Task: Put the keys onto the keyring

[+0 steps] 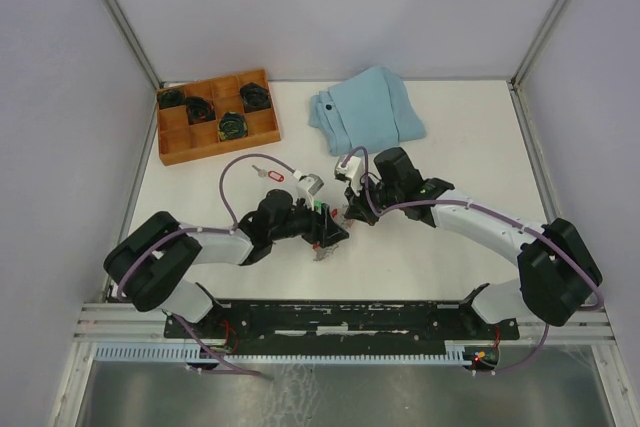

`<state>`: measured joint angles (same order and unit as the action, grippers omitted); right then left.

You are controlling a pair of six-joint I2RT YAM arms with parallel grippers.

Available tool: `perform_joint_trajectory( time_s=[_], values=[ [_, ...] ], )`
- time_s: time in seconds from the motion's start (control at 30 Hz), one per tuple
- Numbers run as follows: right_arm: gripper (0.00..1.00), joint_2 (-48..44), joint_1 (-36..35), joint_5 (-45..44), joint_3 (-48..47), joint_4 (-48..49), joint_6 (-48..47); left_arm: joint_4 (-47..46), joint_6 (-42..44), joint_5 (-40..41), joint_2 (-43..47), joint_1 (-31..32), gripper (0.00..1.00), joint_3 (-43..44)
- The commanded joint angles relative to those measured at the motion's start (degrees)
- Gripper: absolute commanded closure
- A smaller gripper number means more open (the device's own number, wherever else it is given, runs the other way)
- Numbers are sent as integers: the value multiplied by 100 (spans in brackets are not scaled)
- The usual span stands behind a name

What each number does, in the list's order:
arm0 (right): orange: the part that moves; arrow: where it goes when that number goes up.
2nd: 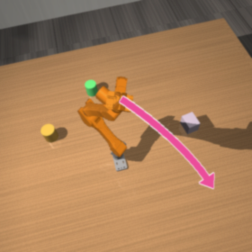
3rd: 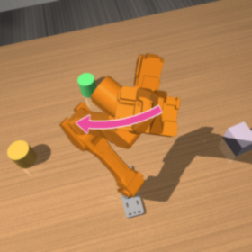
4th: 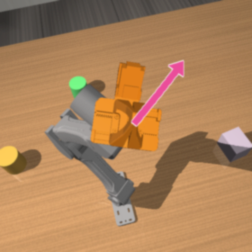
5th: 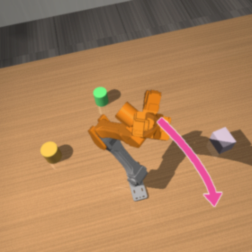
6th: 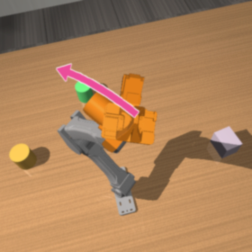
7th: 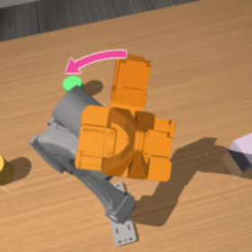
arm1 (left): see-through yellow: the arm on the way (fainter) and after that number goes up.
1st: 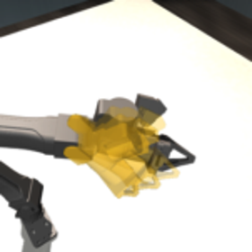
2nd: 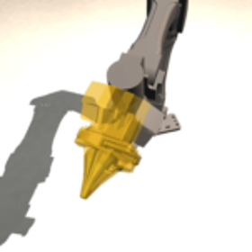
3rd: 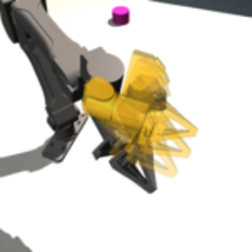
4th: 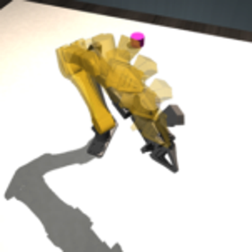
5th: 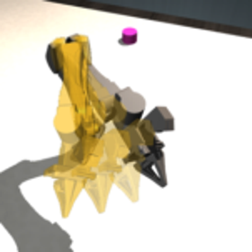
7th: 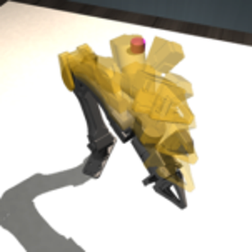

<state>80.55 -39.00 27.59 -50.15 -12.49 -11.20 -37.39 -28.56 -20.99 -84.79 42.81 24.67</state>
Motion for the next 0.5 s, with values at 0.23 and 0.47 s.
perform_joint_trajectory(
  time_s=[0.23,0.47],
  values=[
    [99,-225,-29,263,120,445,-29,-634,-550,-667,-452,-127,37,116],
    [99,-361,-29,145,441,566,-12,-634,-511,-607,-474,-130,57,143]
  ],
)
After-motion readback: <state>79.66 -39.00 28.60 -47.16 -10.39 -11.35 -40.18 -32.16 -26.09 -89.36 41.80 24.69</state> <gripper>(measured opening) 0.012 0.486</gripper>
